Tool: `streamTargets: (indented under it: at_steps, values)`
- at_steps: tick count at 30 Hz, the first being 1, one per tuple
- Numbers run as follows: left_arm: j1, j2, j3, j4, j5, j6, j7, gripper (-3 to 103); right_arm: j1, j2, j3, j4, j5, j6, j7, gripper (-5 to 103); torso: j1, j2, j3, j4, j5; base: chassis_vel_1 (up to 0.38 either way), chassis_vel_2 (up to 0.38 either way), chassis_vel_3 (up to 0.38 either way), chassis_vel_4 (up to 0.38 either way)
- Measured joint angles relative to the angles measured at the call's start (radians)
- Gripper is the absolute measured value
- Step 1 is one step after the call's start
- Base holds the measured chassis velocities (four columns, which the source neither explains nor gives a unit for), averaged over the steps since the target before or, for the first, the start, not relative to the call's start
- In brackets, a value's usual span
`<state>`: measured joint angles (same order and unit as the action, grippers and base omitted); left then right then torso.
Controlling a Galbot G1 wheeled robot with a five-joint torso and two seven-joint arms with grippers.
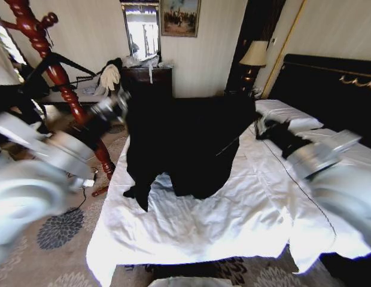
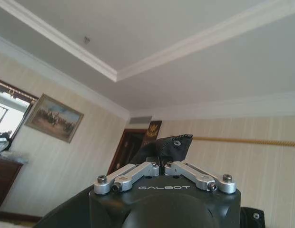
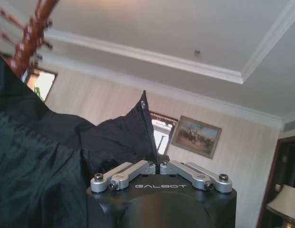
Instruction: Pick up the clothes from the bed and hang them on the clothes hanger.
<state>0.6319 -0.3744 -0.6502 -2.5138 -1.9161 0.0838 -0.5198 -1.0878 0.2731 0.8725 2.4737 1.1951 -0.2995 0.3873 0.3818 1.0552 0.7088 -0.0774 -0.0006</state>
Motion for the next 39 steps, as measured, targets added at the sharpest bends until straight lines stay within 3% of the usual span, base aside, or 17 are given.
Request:
streamTargets:
  at_steps: [3, 4, 5, 8, 11, 13, 16, 23, 32, 38, 39]
  values:
    - [-0.036, 0.022, -0.013, 0.000, -0.048, -0.007, -0.015, 0, 0.028, -0.003, 0.006, 0.008, 0.048, -0.005, 0.011, 0, 0.000, 0.000, 0.000, -0.0004, 0.0003, 0.000, 0.000, 0.000, 0.000]
    - [-0.098, 0.064, -0.036, 0.000, -0.123, -0.015, -0.031, 0, 0.075, -0.009, 0.022, 0.016, 0.125, -0.012, 0.023, 0, 0.000, 0.000, 0.000, -0.0008, 0.0009, 0.000, 0.000, 0.000, 0.000]
    - [-0.112, 0.077, -0.042, 0.001, -0.141, -0.016, -0.032, 0, 0.092, -0.014, 0.034, 0.014, 0.155, -0.013, 0.025, 0, 0.000, 0.000, 0.000, -0.0004, 0.0011, 0.000, 0.000, 0.000, 0.000]
    - [-0.096, 0.073, -0.039, 0.003, -0.131, -0.010, -0.041, 0, 0.098, -0.017, 0.048, 0.009, 0.192, -0.017, 0.032, 0, 0.000, 0.000, 0.000, -0.0003, 0.0006, 0.000, 0.000, 0.000, 0.000]
    - [0.039, 0.003, -0.025, 0.008, -0.024, 0.014, -0.058, 0, 0.075, -0.006, 0.055, 0.014, 0.252, -0.026, 0.050, 0, 0.000, 0.000, 0.000, -0.0008, 0.0001, 0.000, 0.000, 0.000, 0.000]
    - [0.059, -0.009, -0.021, 0.008, -0.005, 0.017, -0.056, 0, 0.069, -0.002, 0.053, 0.015, 0.258, -0.028, 0.051, 0, 0.000, 0.000, 0.000, -0.0007, 0.0004, 0.000, 0.000, 0.000, 0.000]
    - [0.162, -0.079, 0.014, 0.026, 0.105, 0.036, -0.021, 0, 0.044, 0.021, 0.024, 0.016, 0.270, -0.040, 0.043, 0, 0.000, 0.000, 0.000, -0.0006, 0.0004, 0.000, 0.000, 0.000, 0.000]
    - [0.219, -0.139, 0.041, 0.105, 0.187, 0.064, 0.038, 0, 0.015, 0.034, -0.016, -0.009, 0.221, -0.067, -0.006, 0, 0.000, 0.000, 0.000, -0.0005, 0.0007, 0.000, 0.000, 0.000, 0.000]
    - [0.276, -0.185, 0.085, 0.253, 0.346, 0.077, 0.098, -3, 0.001, 0.049, -0.041, -0.056, 0.267, -0.103, -0.025, 0, 0.000, 0.000, 0.000, -0.0006, 0.0004, 0.000, 0.000, 0.000, 0.000]
    - [0.290, -0.195, 0.101, 0.287, 0.384, 0.098, 0.121, 23, -0.006, 0.052, -0.055, -0.063, 0.278, -0.118, -0.038, 0, 0.000, 0.000, 0.000, -0.0007, 0.0005, 0.000, 0.000, 0.000, 0.000]
    - [0.292, -0.194, 0.101, 0.289, 0.386, 0.100, 0.124, 23, -0.007, 0.052, -0.058, -0.063, 0.277, -0.119, -0.040, 0, 0.000, 0.000, 0.000, -0.0007, 0.0005, 0.000, 0.000, 0.000, 0.000]
